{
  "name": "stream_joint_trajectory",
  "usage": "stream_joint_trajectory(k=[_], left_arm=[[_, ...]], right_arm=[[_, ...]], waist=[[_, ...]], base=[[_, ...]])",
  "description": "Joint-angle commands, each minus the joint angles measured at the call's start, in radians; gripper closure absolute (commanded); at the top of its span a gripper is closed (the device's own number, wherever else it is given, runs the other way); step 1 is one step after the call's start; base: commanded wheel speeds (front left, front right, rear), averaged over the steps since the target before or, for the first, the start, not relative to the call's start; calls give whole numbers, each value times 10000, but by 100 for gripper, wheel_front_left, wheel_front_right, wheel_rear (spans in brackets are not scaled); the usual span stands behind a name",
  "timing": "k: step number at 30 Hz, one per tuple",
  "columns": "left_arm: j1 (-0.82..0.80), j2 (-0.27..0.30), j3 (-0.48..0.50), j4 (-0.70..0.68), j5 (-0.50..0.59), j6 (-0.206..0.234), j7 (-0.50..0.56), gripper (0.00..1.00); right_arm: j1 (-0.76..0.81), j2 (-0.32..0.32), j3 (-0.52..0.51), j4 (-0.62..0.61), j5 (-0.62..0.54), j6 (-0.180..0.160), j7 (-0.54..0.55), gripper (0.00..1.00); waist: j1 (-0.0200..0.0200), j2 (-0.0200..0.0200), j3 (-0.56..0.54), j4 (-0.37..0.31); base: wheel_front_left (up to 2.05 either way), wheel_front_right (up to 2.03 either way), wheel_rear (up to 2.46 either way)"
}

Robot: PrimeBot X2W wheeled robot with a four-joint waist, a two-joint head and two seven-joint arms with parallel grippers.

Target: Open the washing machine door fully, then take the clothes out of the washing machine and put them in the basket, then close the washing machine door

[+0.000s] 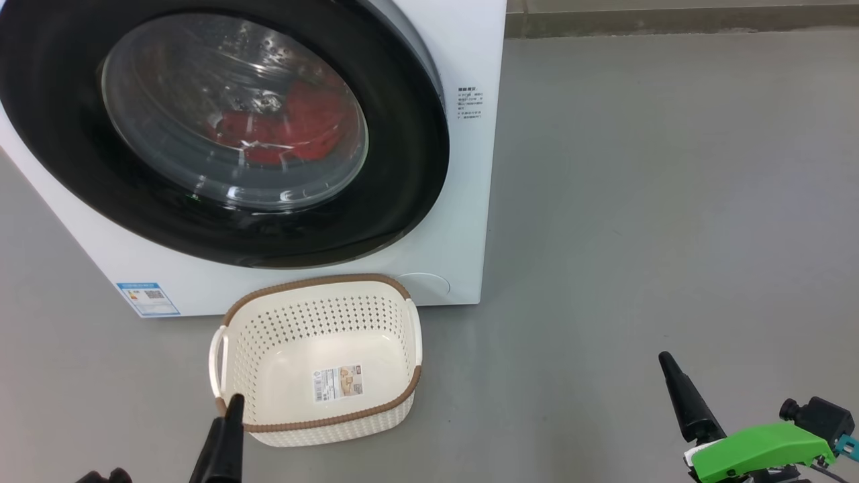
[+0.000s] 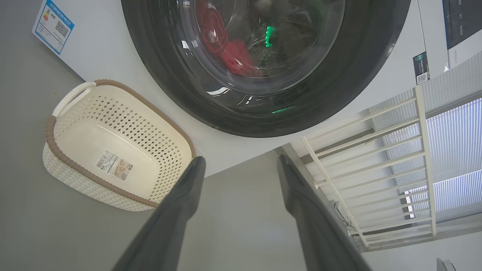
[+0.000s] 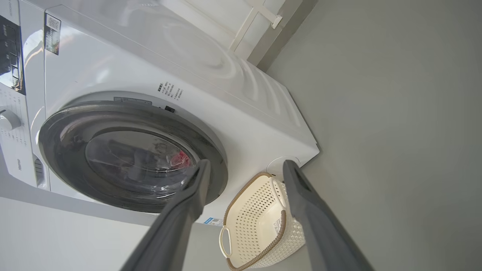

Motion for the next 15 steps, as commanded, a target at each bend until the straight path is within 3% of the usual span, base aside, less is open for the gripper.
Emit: stream_joint_trajectory(k=[1, 15], left_arm=[[-48, 168, 105, -336, 370, 55, -130, 0], [114, 190, -51, -629, 2324, 343, -546, 0]], right_arm=[[-390, -211, 168, -231, -352, -1, -123, 0], [-370, -318, 443, -317, -1833, -2, -535, 0]], waist=[[-1, -1, 4, -1], [-1, -1, 49, -28]], base=[[0, 0, 0], [0, 0, 0]])
